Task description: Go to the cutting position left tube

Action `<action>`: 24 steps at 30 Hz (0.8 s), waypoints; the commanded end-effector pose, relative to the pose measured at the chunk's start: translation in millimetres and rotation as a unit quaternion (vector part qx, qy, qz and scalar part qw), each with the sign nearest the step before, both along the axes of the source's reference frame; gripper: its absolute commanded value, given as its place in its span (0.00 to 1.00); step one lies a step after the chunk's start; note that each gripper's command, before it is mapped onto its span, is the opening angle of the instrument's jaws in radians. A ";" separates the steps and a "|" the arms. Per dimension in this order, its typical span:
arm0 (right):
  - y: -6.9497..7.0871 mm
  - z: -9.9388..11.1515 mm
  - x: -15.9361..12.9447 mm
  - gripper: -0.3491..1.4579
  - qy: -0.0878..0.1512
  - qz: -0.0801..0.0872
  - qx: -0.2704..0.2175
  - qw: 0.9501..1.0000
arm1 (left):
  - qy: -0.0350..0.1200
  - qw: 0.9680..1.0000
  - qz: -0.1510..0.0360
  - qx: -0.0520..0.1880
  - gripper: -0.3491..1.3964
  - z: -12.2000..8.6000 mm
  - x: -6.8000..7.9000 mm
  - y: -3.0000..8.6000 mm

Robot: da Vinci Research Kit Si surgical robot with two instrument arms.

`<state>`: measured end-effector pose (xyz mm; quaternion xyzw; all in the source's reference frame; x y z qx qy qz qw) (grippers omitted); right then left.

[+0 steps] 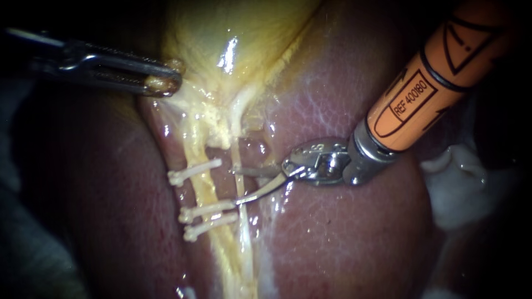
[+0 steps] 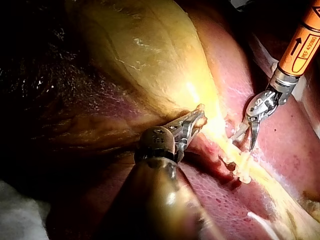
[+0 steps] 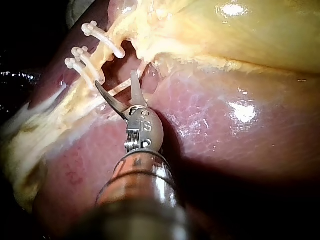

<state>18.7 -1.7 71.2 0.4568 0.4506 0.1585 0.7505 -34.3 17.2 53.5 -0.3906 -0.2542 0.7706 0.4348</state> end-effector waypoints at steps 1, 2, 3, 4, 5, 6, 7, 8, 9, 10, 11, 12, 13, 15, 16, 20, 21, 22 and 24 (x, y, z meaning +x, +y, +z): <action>-0.1 -0.2 0.3 0.93 0.006 0.000 0.000 1.000 | 0.000 1.000 0.000 0.000 0.00 0.0 0.0 0.0; -0.2 -0.3 0.7 0.92 0.008 -0.001 0.003 1.000 | 0.000 1.000 0.000 0.000 0.00 0.0 0.0 0.0; -0.3 -0.4 1.0 0.92 0.011 -0.002 0.003 1.000 | 0.000 1.000 0.000 0.000 0.00 0.0 0.0 0.0; -0.4 -0.5 1.3 0.92 0.014 -0.003 0.004 1.000 | 0.000 1.000 0.000 0.000 0.00 0.0 0.0 0.0; -0.5 -0.6 1.6 0.92 0.016 -0.005 0.004 1.000 | 0.000 1.000 0.000 0.000 0.00 0.0 0.0 0.0; -0.7 -0.8 2.1 0.91 0.019 -0.006 0.005 1.000 | 0.000 1.000 0.000 0.000 0.00 0.0 0.0 0.0; -0.8 -0.9 2.4 0.91 0.022 -0.006 0.006 1.000 | 0.000 1.000 0.000 0.000 0.00 0.0 -0.1 0.0; -0.9 -1.1 2.8 0.91 0.023 -0.008 0.009 1.000 | 0.000 1.000 0.000 0.000 0.00 0.0 -0.1 0.0; -1.1 -1.3 3.3 0.91 0.028 -0.008 0.011 1.000 | 0.000 1.000 0.000 0.000 0.00 0.0 -0.1 0.0; -1.2 -1.4 3.7 0.91 0.030 -0.008 0.011 0.999 | 0.000 1.000 0.000 0.000 0.00 0.0 -0.1 0.0; -1.3 -1.6 4.2 0.91 0.034 -0.008 0.012 0.999 | 0.000 1.000 0.000 0.000 0.00 0.0 -0.1 0.0; -1.4 -1.7 4.5 0.91 0.035 -0.008 0.013 0.999 | 0.000 1.000 0.000 0.000 0.00 0.0 -0.1 0.0; -1.5 -1.8 4.8 0.91 0.038 -0.008 0.014 0.999 | 0.000 1.000 0.000 0.000 0.00 0.0 -0.1 0.0; -1.8 -2.1 5.3 0.91 0.045 -0.008 0.016 0.999 | 0.000 1.000 0.000 0.000 0.00 0.0 -0.1 0.0; -1.9 -2.2 5.7 0.91 0.050 -0.007 0.021 0.999 | 0.000 1.000 0.000 0.000 0.00 0.0 -0.1 0.0; -2.1 -2.5 6.9 0.91 0.056 -0.001 0.027 0.998 | 0.000 1.000 0.000 0.000 0.00 0.0 -0.2 0.0; -2.1 -2.6 7.2 0.91 0.058 0.001 0.028 0.998 | 0.000 1.000 0.000 0.000 0.00 0.0 -0.2 0.0; -2.1 -2.6 7.6 0.91 0.063 0.004 0.030 0.998 | 0.000 1.000 0.000 0.000 0.00 0.0 -0.2 0.0; -2.0 -2.6 8.2 0.91 0.066 0.010 0.035 0.997 | 0.000 1.000 0.000 0.000 0.00 0.0 -0.2 0.0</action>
